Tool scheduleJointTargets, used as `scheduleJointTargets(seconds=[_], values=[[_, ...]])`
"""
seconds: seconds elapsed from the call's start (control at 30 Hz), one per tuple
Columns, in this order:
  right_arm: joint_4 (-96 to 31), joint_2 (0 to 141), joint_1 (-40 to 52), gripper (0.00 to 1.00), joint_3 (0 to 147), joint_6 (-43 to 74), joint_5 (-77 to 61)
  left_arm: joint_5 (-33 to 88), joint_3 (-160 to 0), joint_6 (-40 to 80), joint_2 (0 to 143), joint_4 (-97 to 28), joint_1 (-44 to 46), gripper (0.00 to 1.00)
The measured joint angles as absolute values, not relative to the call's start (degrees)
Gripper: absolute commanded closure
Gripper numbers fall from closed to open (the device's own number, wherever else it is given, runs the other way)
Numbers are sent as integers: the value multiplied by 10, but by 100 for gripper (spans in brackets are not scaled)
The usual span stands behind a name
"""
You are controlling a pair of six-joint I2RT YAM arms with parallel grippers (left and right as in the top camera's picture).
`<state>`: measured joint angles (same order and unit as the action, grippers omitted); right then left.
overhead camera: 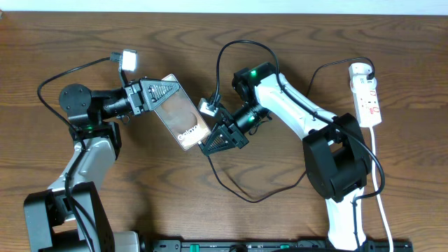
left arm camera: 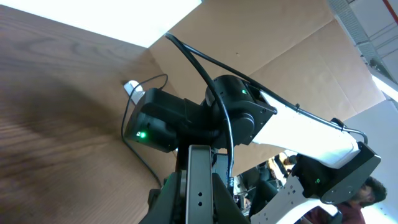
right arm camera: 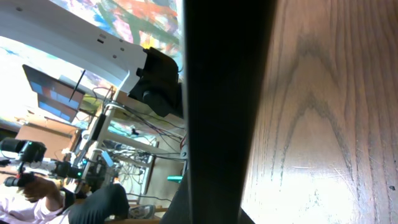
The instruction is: Plug charger to phone and switch on socket
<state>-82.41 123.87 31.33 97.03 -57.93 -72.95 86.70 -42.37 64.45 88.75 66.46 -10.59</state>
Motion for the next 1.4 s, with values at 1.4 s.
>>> scheduleJointTargets(seconds=[1.4], values=[[-813,1239,328,99,970,-535,-716,897,-424,645,888,663,-151,93]])
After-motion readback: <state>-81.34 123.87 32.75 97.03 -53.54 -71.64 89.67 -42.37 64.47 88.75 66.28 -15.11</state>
